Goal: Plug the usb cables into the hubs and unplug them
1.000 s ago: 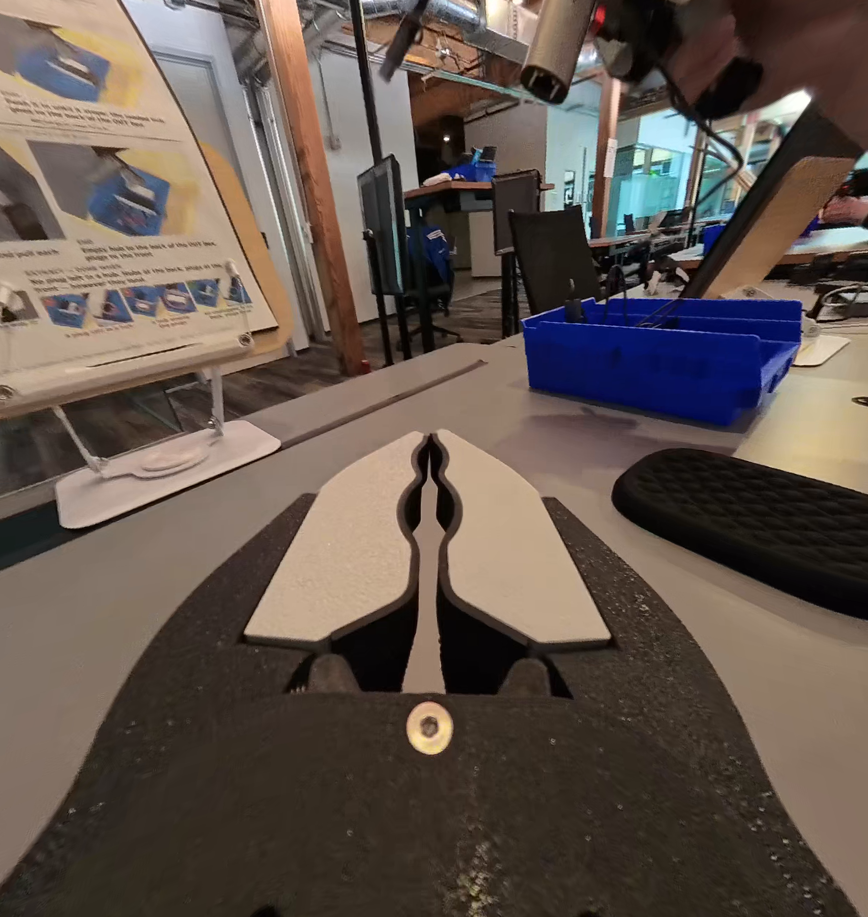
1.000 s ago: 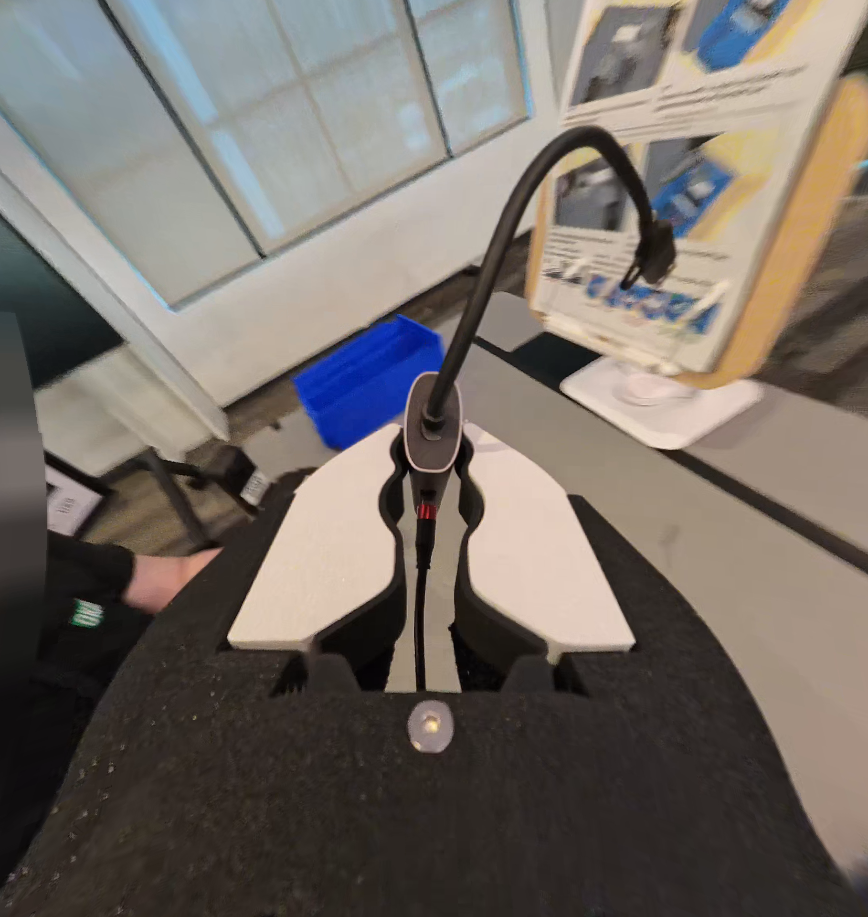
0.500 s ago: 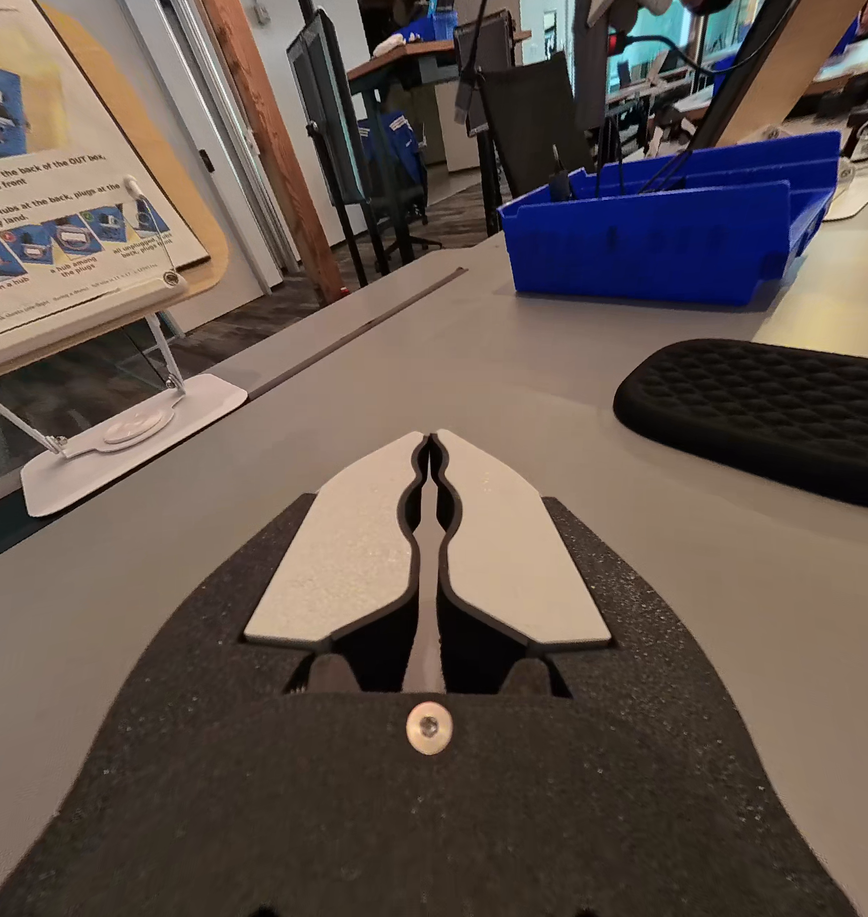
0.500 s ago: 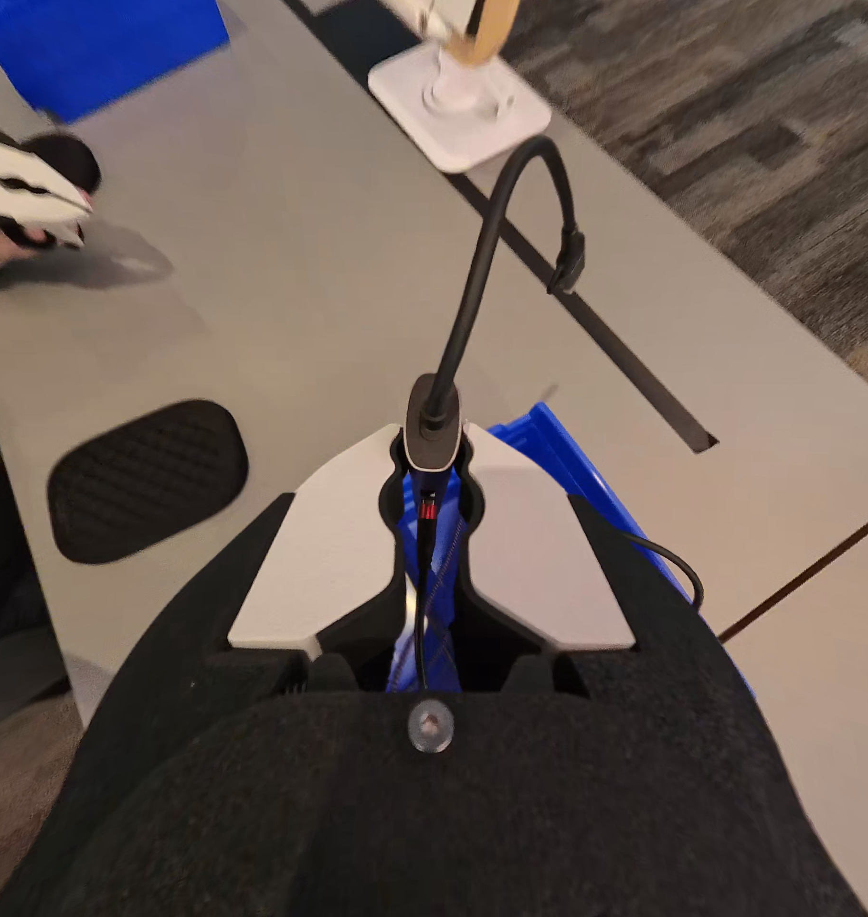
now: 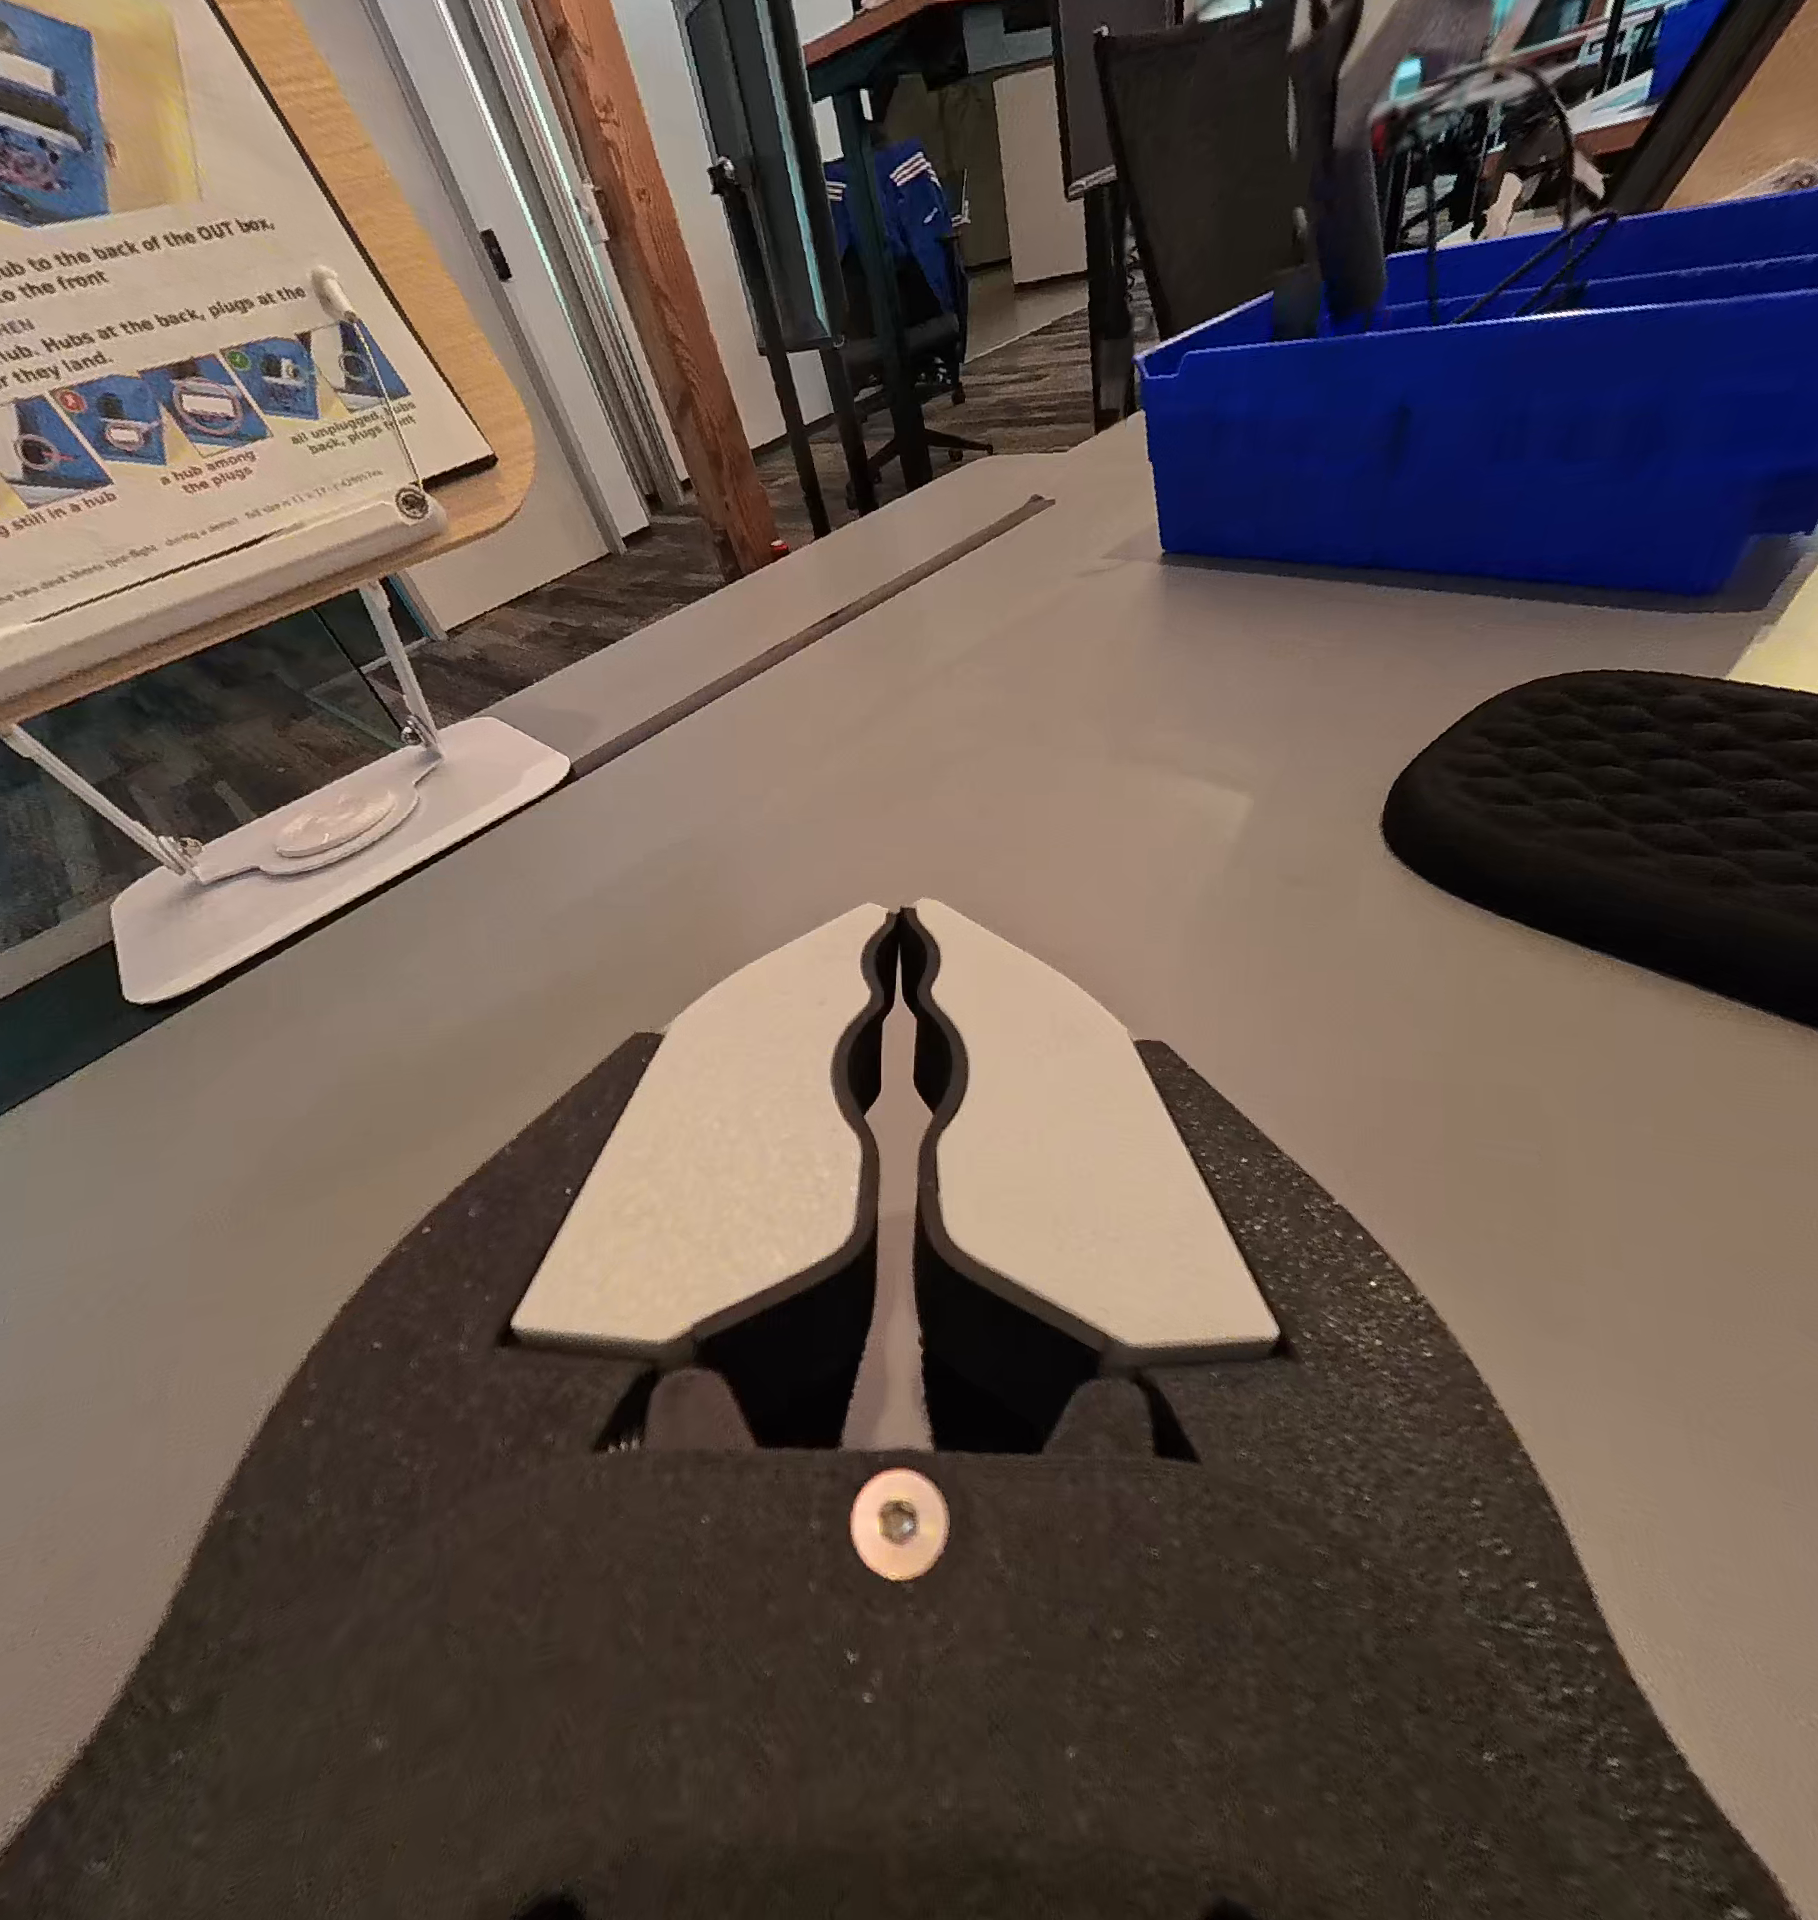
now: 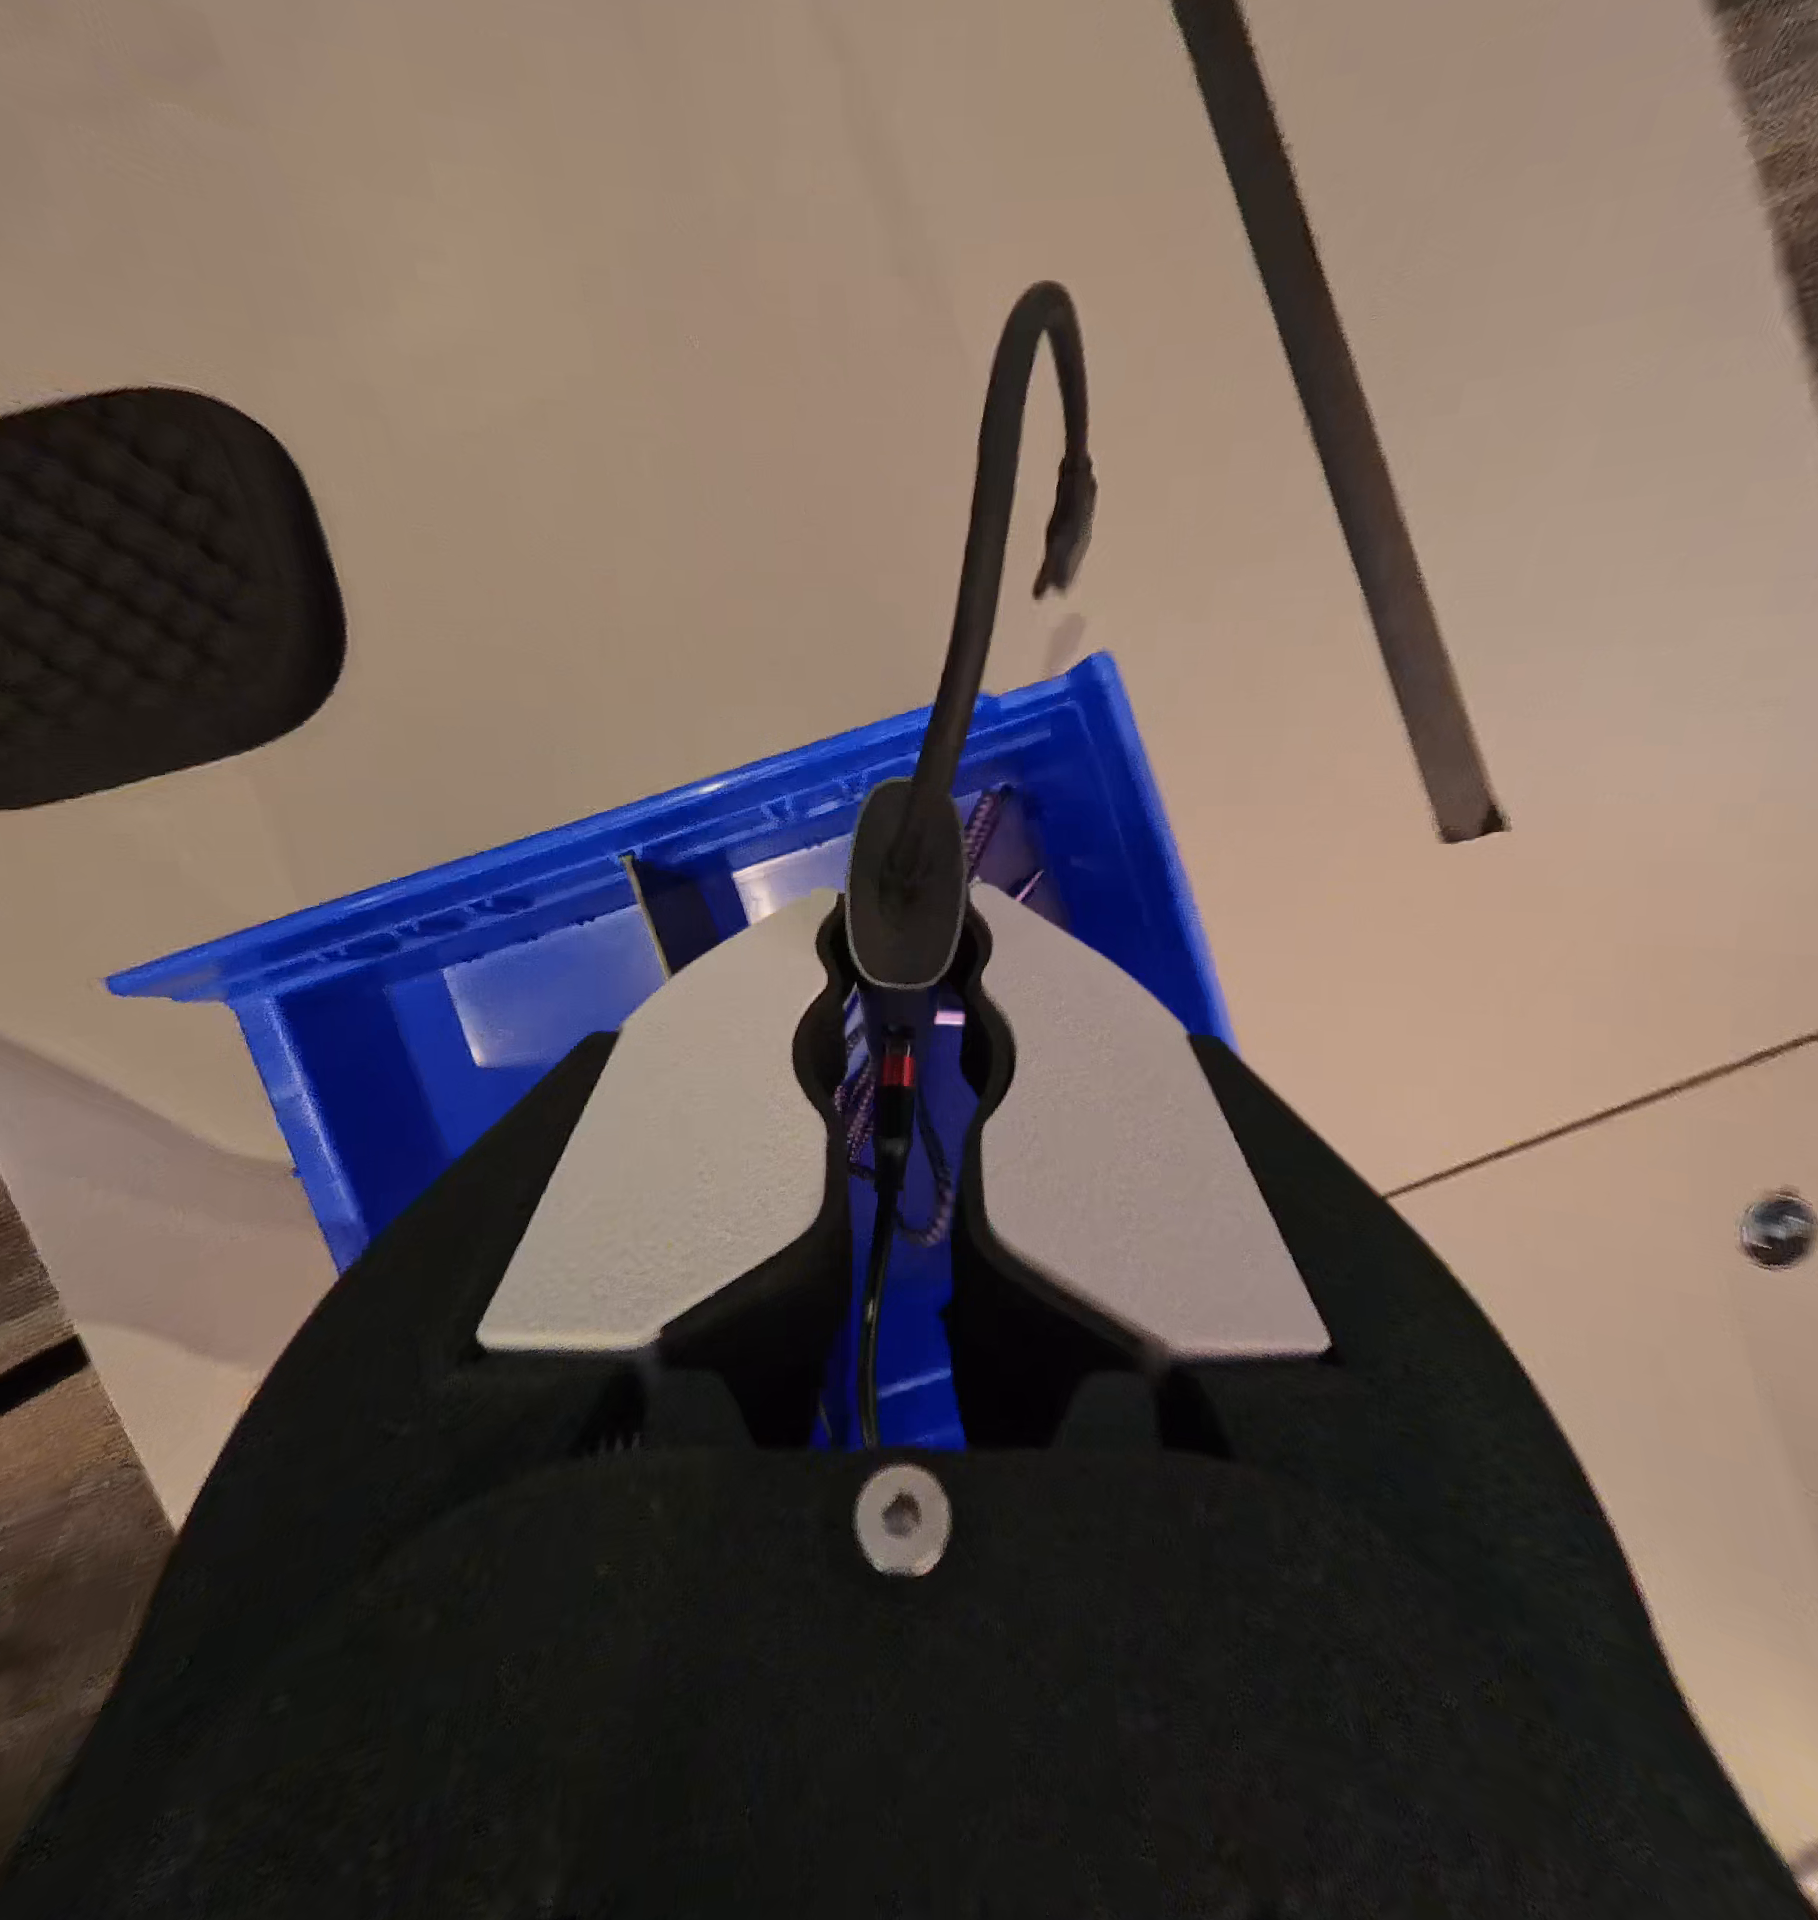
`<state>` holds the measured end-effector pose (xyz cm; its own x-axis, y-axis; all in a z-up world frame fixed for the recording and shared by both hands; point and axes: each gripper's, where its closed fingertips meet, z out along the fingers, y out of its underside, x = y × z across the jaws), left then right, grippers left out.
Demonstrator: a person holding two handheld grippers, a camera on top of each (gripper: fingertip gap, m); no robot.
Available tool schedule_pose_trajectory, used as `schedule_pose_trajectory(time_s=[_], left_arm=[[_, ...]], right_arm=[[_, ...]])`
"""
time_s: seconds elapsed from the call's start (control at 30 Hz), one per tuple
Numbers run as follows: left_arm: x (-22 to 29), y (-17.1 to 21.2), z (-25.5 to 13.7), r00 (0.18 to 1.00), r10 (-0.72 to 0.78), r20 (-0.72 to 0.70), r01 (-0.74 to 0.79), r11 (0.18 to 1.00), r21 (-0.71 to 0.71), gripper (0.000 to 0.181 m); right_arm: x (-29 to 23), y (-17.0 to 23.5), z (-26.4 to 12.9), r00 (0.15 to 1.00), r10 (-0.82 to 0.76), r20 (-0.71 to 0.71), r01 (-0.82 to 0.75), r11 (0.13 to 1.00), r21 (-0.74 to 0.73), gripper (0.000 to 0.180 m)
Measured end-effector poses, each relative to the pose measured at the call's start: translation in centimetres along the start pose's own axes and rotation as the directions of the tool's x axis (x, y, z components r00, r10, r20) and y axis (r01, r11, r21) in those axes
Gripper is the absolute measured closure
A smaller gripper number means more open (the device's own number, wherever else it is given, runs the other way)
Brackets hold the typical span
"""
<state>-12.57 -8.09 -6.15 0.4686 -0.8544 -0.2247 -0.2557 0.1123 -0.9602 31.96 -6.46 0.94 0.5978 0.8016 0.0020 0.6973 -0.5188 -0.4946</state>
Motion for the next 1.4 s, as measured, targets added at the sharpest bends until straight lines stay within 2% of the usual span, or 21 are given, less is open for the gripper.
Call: schedule_pose_trajectory(time_s=[0.13, 0.33, 0.43, 0.57, 0.7, 0.9, 0.93, 1.07, 1.2, 1.4], left_arm=[[0.1, 0.1, 0.2, 1.0, 0.011, -0.002, -0.011, 1.0, -0.009, 0.181], [0.2, 0.0, 0.2, 0.998, 0.056, 0.007, -0.055, 0.998, -0.011, 0.181], [0.2, 0.0, 0.0, 0.997, 0.081, 0.018, -0.081, 0.997, -0.009, 0.181], [-0.2, 0.0, -0.3, 0.996, 0.084, 0.043, -0.084, 0.996, 0.0, 0.181], [-0.7, 0.0, -0.2, 0.997, 0.064, 0.051, -0.064, 0.998, 0.002, 0.181], [-0.4, 0.2, 0.3, 0.997, 0.072, 0.042, -0.071, 0.997, -0.015, 0.181], [-0.3, 0.2, 0.3, 0.996, 0.075, 0.04, -0.074, 0.997, -0.018, 0.181], [0.0, 0.4, 0.3, 0.995, 0.09, 0.042, -0.089, 0.996, -0.028, 0.181], [0.0, 0.4, 0.3, 0.995, 0.089, 0.043, -0.087, 0.996, -0.031, 0.181], [0.2, 0.4, 0.3, 0.995, 0.093, 0.038, -0.092, 0.995, -0.031, 0.181]], right_arm=[[0.7, -2.0, -4.4, 0.996, -0.03, -0.083, 0.031, 0.999, 0.014, 0.162], [1.8, -6.3, -9.9, 0.957, -0.153, -0.246, 0.168, 0.985, 0.042, 0.162], [2.9, -7.3, -10.4, 0.89, -0.264, -0.371, 0.293, 0.956, 0.023, 0.162], [3.0, -6.5, -8.6, 0.821, -0.349, -0.453, 0.406, 0.913, 0.032, 0.162], [1.6, -3.5, -5.5, 0.838, -0.345, -0.422, 0.418, 0.904, 0.093, 0.162], [0.7, 1.8, -1.8, 0.94, -0.203, -0.274, 0.254, 0.952, 0.168, 0.162], [0.5, 1.8, -2.0, 0.947, -0.181, -0.264, 0.24, 0.947, 0.215, 0.163], [1.1, 3.1, -3.1, 0.971, -0.067, -0.23, 0.123, 0.963, 0.24, 0.163], [1.0, 3.6, -3.4, 0.992, 0.038, -0.124, 0.003, 0.95, 0.313, 0.162], [0.4, 6.1, -2.1, 0.996, 0.085, -0.02, -0.077, 0.964, 0.256, 0.162]])
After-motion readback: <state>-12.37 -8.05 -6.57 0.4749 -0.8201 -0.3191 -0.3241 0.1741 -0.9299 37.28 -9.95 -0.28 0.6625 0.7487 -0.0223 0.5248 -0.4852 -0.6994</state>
